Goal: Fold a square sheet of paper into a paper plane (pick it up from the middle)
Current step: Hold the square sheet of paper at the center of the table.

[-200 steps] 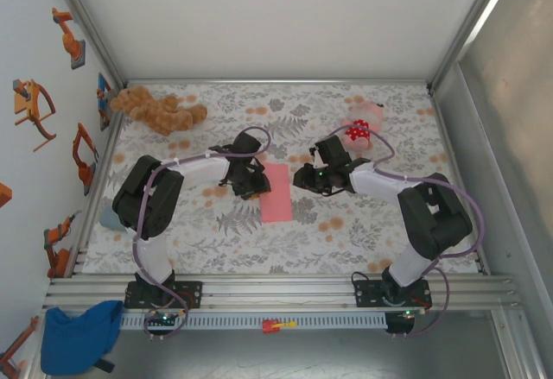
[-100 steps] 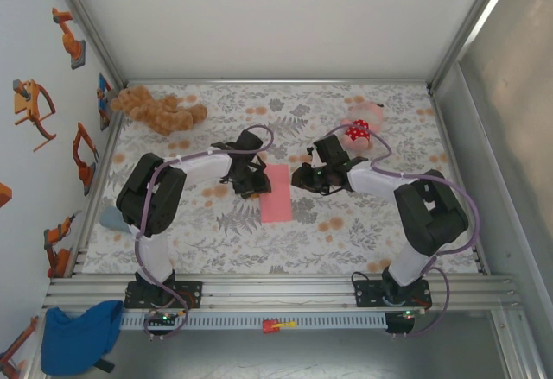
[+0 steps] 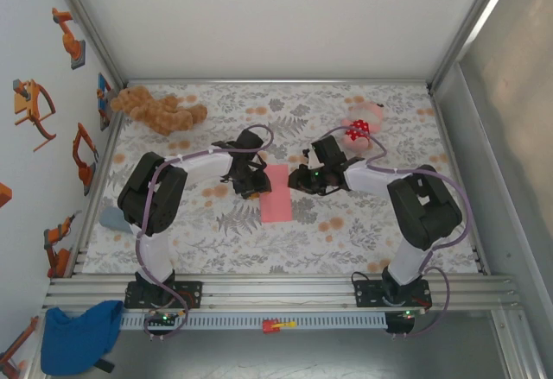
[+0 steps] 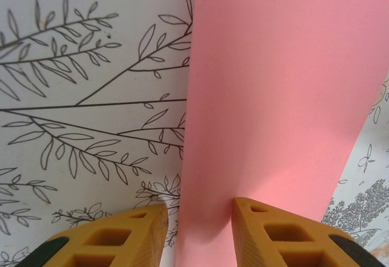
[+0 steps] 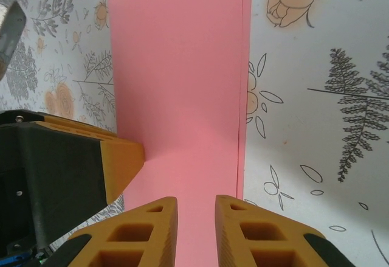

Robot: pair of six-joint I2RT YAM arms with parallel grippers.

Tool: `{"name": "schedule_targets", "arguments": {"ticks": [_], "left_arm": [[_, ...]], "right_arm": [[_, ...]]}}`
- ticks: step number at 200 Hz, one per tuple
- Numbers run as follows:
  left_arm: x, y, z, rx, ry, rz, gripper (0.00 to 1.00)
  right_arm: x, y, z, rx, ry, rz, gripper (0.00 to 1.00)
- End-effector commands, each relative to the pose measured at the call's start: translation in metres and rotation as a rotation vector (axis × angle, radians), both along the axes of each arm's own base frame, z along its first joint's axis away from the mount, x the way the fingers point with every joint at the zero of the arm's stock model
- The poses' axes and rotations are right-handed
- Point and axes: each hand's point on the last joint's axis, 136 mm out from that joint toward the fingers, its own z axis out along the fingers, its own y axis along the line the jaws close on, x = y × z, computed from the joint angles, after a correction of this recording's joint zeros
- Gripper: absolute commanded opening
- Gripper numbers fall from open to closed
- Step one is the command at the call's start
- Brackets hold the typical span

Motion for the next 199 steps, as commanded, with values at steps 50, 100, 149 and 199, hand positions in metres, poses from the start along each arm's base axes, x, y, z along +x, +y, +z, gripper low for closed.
{"name": "schedule_targets", "arguments": {"ticks": [50, 100, 149, 199], "left_arm": [[-0.024, 0.006, -0.076, 0.082, 0.111, -0.019, 0.36], [-0.025, 0.003, -0.076, 0.071, 0.107, -0.065, 0.37], [-0.025, 0.003, -0.077, 0.075, 0.105, -0.094, 0.36], [-0.024, 0.002, -0.079, 0.075, 0.105, -0.103, 0.36]], "right_arm": [[0.004, 0.012, 0.000, 0.050, 0.012, 0.032, 0.21], [0.005, 0.012, -0.002, 0.042, 0.009, 0.025, 0.20], [0.005, 0.014, -0.003, 0.052, 0.012, 0.031, 0.19], [0.005, 0.016, -0.004, 0.054, 0.016, 0.033, 0.18]]}}
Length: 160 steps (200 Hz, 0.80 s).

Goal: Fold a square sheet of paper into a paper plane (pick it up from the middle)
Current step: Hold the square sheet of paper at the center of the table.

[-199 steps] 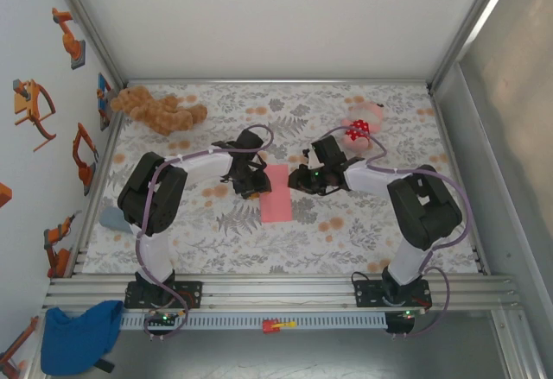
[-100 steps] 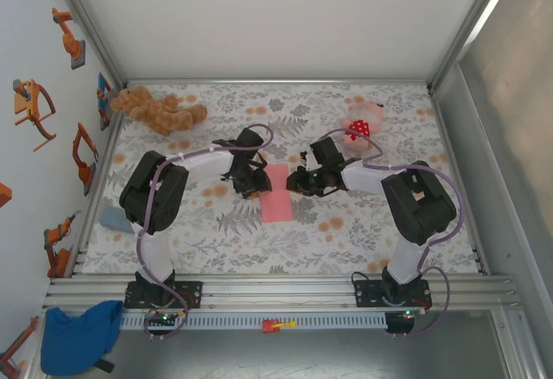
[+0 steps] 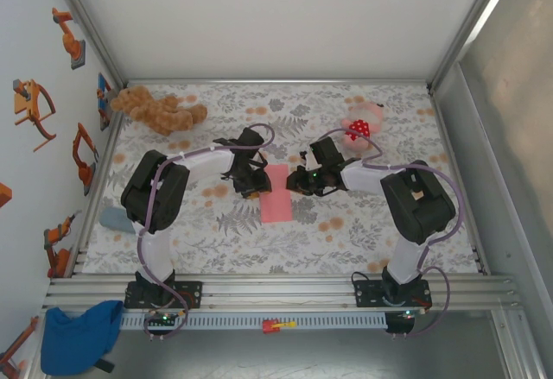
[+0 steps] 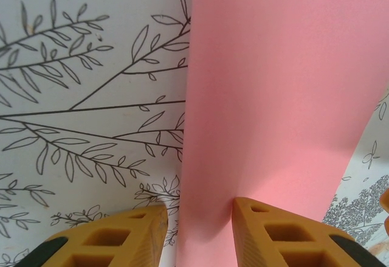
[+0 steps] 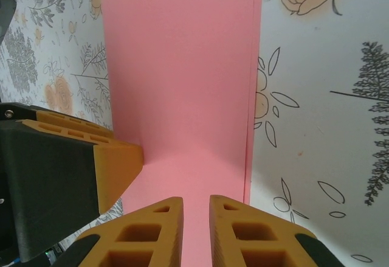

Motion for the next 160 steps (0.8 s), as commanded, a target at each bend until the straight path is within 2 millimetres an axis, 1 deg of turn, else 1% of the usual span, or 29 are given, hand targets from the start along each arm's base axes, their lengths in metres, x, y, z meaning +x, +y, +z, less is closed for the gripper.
{"name": "schedule_targets", "arguments": {"ticks": [1, 102, 160], "left_arm": [[-0.023, 0.003, -0.078, 0.068, 0.074, -0.068, 0.36], [-0.025, 0.002, -0.085, 0.069, 0.105, -0.048, 0.36], [-0.029, 0.004, -0.089, 0.080, 0.123, -0.044, 0.37]], "right_arm": [[0.006, 0.008, 0.006, 0.025, -0.010, 0.011, 0.18], [0.001, 0.019, 0.000, 0.044, 0.013, 0.049, 0.18], [-0.003, 0.018, -0.013, 0.023, 0.042, 0.056, 0.18]]}}
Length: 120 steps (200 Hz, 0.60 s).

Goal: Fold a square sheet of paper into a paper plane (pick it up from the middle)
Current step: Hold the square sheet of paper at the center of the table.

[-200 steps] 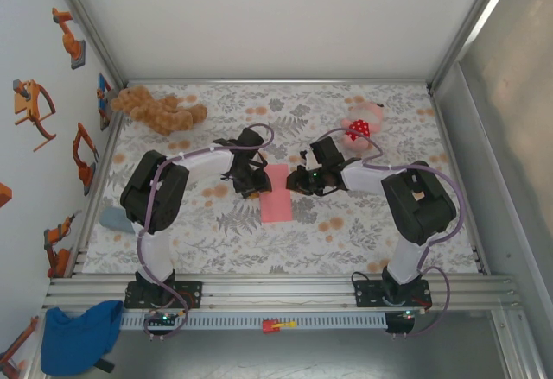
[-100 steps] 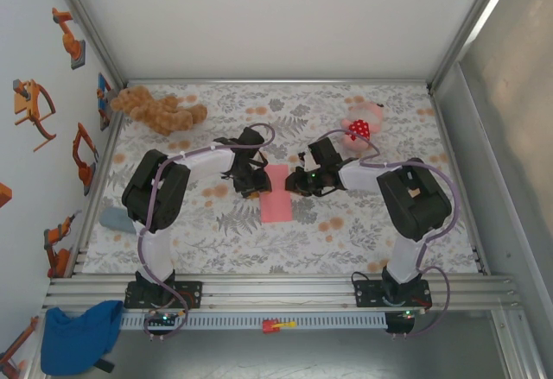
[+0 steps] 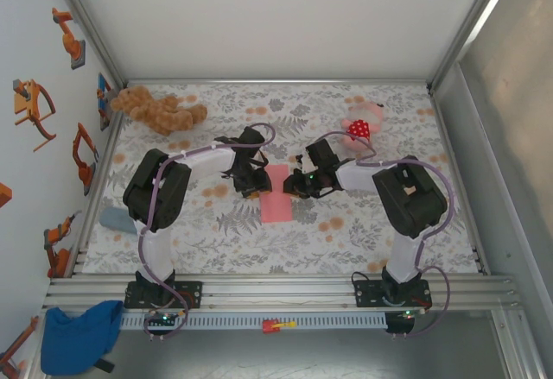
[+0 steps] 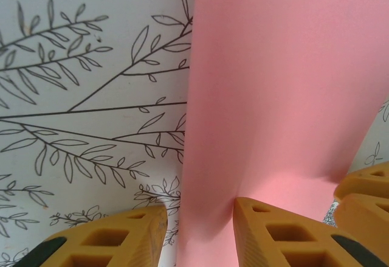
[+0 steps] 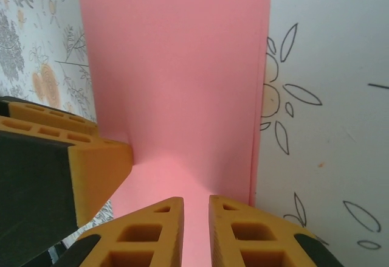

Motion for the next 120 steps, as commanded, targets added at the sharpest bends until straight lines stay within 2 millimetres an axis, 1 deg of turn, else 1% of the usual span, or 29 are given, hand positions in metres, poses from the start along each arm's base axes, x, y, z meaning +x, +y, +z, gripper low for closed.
{"name": "schedule_targets", "arguments": {"ticks": [1, 27, 48, 59, 73, 86, 92, 112, 120], "left_arm": [[-0.027, 0.004, -0.087, 0.068, 0.098, -0.045, 0.37], [-0.028, 0.004, -0.088, 0.069, 0.101, -0.044, 0.38], [-0.029, 0.006, -0.089, 0.074, 0.103, -0.043, 0.38], [-0.028, 0.006, -0.086, 0.074, 0.098, -0.043, 0.38], [-0.024, 0.007, -0.078, 0.073, 0.079, -0.040, 0.38], [-0.019, 0.007, -0.064, 0.071, 0.052, -0.039, 0.38], [-0.014, 0.008, -0.055, 0.068, 0.029, -0.036, 0.38], [0.006, 0.008, -0.013, 0.041, -0.079, -0.011, 0.38], [0.015, 0.008, 0.008, 0.026, -0.134, 0.002, 0.39]], "right_arm": [[0.003, 0.008, 0.002, 0.016, -0.007, 0.021, 0.18], [0.000, 0.003, -0.007, -0.019, 0.008, 0.021, 0.17], [-0.006, -0.006, -0.019, -0.077, 0.026, 0.019, 0.15], [-0.010, -0.013, -0.027, -0.121, 0.043, 0.019, 0.14], [-0.016, -0.023, -0.038, -0.177, 0.066, 0.022, 0.13], [-0.022, -0.033, -0.047, -0.233, 0.084, 0.021, 0.11], [-0.025, -0.038, -0.051, -0.257, 0.095, 0.024, 0.11], [-0.032, -0.049, -0.063, -0.324, 0.125, 0.030, 0.08], [-0.034, -0.053, -0.066, -0.349, 0.137, 0.034, 0.07]]}}
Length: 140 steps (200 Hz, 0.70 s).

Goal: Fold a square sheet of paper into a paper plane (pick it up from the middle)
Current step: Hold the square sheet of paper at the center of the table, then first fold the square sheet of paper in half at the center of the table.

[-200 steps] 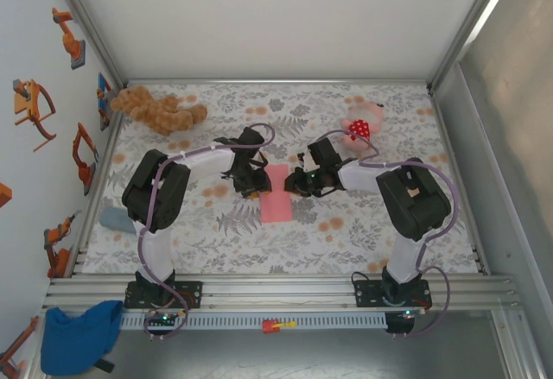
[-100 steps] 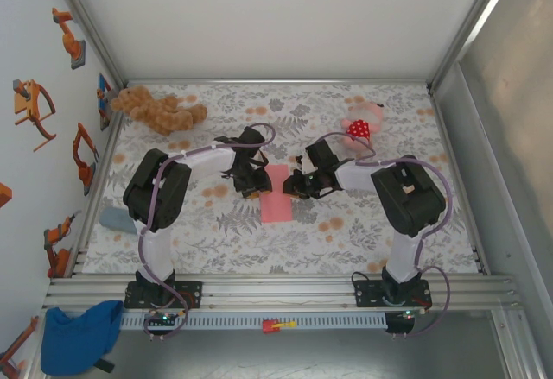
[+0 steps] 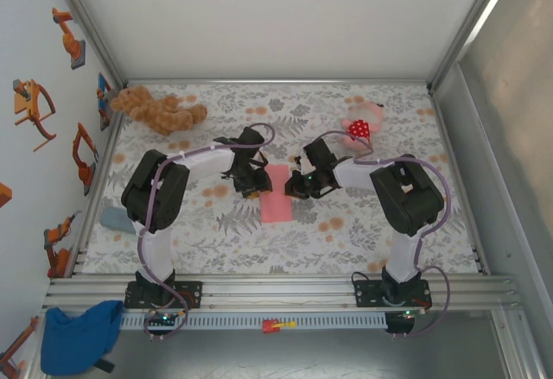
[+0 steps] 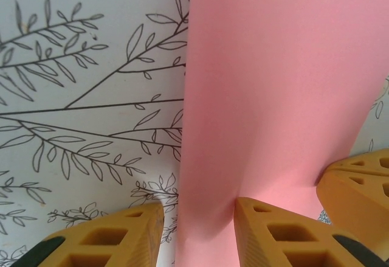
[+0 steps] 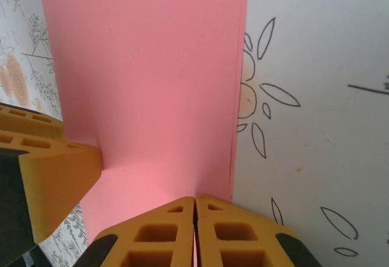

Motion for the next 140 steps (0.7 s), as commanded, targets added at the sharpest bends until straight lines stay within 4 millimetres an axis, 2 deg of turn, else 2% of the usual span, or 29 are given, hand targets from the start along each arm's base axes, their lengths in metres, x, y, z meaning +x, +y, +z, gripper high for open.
{"name": "schedule_targets", "arguments": {"ticks": [1, 13, 29, 51, 62, 79, 93, 119, 140], "left_arm": [[0.011, 0.008, -0.001, 0.038, -0.096, 0.002, 0.39], [0.021, 0.009, 0.027, 0.016, -0.173, 0.023, 0.39], [0.027, 0.012, 0.054, -0.014, -0.245, 0.050, 0.40], [0.025, 0.007, 0.075, -0.093, -0.295, 0.062, 0.35], [0.022, -0.002, 0.081, -0.164, -0.297, 0.048, 0.33], [0.014, -0.022, 0.081, -0.273, -0.256, 0.019, 0.29], [0.010, -0.034, 0.072, -0.313, -0.219, 0.008, 0.24], [0.007, -0.045, 0.049, -0.341, -0.134, 0.009, 0.16], [0.005, -0.053, 0.034, -0.364, -0.084, 0.009, 0.13]], "right_arm": [[-0.033, -0.047, -0.055, -0.272, 0.136, -0.003, 0.07], [-0.035, -0.051, -0.059, -0.296, 0.148, -0.002, 0.06], [-0.036, -0.055, -0.065, -0.327, 0.160, -0.007, 0.05], [-0.037, -0.057, -0.069, -0.347, 0.176, -0.009, 0.03], [-0.037, -0.058, -0.072, -0.357, 0.185, -0.011, 0.03], [-0.038, -0.060, -0.075, -0.373, 0.194, -0.012, 0.02], [-0.038, -0.061, -0.077, -0.381, 0.201, -0.013, 0.01], [-0.041, -0.064, -0.081, -0.398, 0.219, -0.017, 0.00], [-0.043, -0.064, -0.082, -0.400, 0.230, -0.022, 0.00]]}}
